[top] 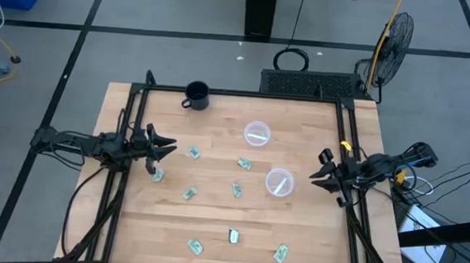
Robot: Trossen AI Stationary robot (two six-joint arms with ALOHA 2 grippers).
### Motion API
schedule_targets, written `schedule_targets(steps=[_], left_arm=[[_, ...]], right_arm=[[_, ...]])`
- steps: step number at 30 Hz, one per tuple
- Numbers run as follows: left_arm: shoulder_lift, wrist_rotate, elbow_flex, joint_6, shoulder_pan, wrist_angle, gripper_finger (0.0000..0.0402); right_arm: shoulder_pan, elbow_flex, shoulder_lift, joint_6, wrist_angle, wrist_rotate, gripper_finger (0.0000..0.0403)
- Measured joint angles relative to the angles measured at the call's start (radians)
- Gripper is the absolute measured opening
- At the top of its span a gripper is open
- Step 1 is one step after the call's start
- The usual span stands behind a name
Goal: Pick and place items into bin
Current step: Put the stevia packet into the top transparent bin
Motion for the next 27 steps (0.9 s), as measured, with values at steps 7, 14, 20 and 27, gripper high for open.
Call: schedule_targets(steps=[7, 14, 20, 27], left_arm=[[0.037, 0.001, 0.001, -0.149, 0.000, -0.031, 0.0127], [0.237, -0.073, 0.001, -0.153, 0.027, -0.031, 0.0127], [0.490, 0.000, 0.000, -0.340, 0.111, -0.023, 0.0127], [0.768, 0.074, 0.052, -0.412, 0.169, 0.006, 0.0127]], right_arm=[[0.000, 0.000, 0.000, -0.017, 0.066, 0.010, 0.0073], [0.000, 0.000, 0.026, -0.091, 0.066, 0.160, 0.0073], [-0.008, 0.000, 0.111, -0.156, 0.090, 0.261, 0.0089], [-0.058, 0.043, 0.266, -0.207, 0.221, 0.229, 0.0129]])
